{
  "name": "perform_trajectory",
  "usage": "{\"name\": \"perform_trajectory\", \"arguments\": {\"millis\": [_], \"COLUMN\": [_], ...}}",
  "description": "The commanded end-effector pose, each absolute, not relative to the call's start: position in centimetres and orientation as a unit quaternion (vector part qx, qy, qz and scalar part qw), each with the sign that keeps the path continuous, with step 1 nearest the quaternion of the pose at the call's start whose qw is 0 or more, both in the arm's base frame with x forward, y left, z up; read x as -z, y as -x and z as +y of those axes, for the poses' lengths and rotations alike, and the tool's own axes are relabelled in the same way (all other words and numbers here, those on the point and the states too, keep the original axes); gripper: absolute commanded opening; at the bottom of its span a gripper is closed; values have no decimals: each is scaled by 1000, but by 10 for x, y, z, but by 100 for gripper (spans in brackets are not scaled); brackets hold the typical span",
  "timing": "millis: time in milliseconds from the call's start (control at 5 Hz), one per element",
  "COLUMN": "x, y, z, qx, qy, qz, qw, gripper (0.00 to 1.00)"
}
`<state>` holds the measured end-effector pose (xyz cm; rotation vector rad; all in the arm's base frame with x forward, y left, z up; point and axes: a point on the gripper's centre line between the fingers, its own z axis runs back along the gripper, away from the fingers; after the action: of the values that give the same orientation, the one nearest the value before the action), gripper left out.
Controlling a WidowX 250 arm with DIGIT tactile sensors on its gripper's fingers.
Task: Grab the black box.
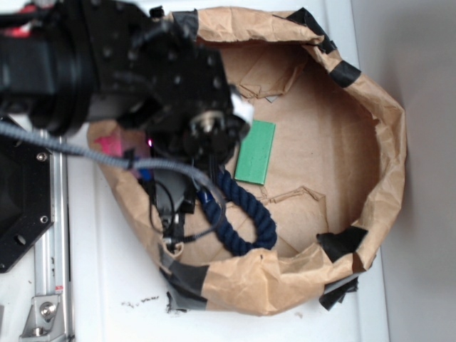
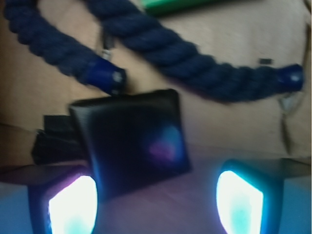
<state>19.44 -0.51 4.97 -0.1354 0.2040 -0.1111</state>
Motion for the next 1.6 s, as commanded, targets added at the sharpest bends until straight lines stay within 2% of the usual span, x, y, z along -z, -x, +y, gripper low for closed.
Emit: {"name": "perform_trajectory", "arguments": {"millis": [0,200,400,600,800,1000,1200,1400], "x": [-17,-2,0,-16,-47,-93,-135,-155], "y": [-215,-224,-231,-235,-236,-233,-229,-231], "z": [-31,-31,-27,-15,6,24,30,21], "qx": [32,27,18,-8,-29,-51,-68,-56], "qy": [55,52,64,64,48,14,-2,13], "qz": [78,92,93,77,38,-38,-88,-90], "qw": [995,994,993,995,998,998,994,994], "gripper": [100,100,100,0,0,0,0,0]}}
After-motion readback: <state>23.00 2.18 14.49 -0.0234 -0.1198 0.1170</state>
